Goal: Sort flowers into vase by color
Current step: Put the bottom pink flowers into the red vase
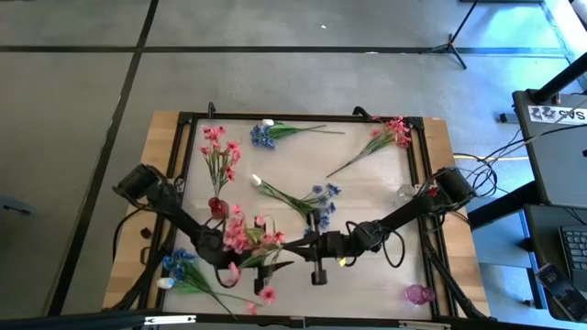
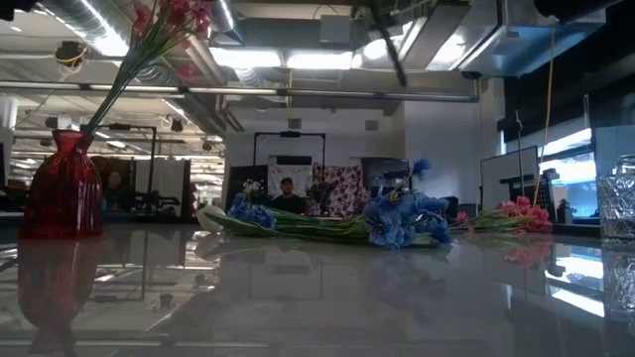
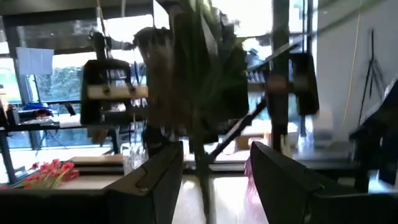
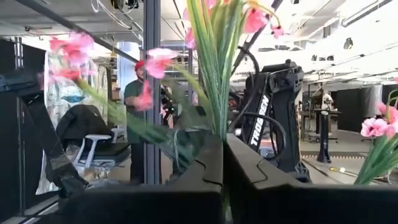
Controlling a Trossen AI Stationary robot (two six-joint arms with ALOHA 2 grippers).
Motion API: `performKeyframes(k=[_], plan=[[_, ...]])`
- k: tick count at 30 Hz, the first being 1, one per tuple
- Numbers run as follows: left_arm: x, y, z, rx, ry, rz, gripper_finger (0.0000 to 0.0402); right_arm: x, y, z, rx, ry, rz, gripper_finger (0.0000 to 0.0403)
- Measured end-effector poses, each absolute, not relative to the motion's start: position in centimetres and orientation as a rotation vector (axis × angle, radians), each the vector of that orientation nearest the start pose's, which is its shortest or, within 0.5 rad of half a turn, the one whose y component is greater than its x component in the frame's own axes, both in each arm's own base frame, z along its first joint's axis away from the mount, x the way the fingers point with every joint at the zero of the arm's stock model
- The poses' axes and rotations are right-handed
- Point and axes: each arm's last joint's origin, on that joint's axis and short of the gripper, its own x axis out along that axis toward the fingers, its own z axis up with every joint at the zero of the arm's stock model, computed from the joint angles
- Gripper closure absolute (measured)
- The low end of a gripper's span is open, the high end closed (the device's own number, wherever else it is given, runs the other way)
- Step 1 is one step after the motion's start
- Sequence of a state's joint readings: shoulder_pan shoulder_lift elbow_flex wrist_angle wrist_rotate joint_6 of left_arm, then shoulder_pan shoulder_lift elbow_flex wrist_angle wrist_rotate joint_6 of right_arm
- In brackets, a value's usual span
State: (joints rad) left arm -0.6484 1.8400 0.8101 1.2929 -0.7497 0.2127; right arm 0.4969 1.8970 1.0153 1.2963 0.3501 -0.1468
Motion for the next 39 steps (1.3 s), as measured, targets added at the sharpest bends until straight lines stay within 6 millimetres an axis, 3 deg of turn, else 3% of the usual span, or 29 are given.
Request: performKeyframes(k=[5,14,17,22,25,28,33,36,39], plan=[[29.7,-19.1,20.4,0.016,-0.192,0.181,0.0218,34.9,18.1,24.3,0.019,-0.417,0.15,0.0403],[29.5,-19.0,21.4,-0.065,-0.298,0.119,0.0228,34.9,18.2,24.1,-0.01,-0.401,0.153,0.0398],[29.5,-19.0,21.4,-0.064,-0.301,0.12,0.0266,34.9,18.2,24.1,-0.008,-0.401,0.162,0.0386],[29.7,-18.7,21.4,-0.082,-0.3,0.13,0.0375,34.9,18.1,24.1,0.015,-0.396,0.137,0.0355],[29.1,-19.1,21.6,-0.022,-0.271,0.214,0.0392,34.9,18.2,24.1,0.012,-0.39,0.125,0.0328],[27.4,-20.2,22.5,0.07,-0.208,0.365,0.0397,34.4,18.7,24.5,0.017,-0.4,0.143,0.0294],[22.4,-22.2,25.8,0.166,-0.082,0.511,0.0398,33.1,20.5,25.2,-0.037,-0.423,0.174,0.0242],[19.2,-22.3,27.0,0.146,-0.028,0.525,0.0399,32.6,21.0,25.4,-0.065,-0.436,0.138,0.0227],[16.6,-21.5,26.6,0.119,0.005,0.512,0.0399,32.2,21.5,25.4,-0.081,-0.435,0.118,0.0222]])
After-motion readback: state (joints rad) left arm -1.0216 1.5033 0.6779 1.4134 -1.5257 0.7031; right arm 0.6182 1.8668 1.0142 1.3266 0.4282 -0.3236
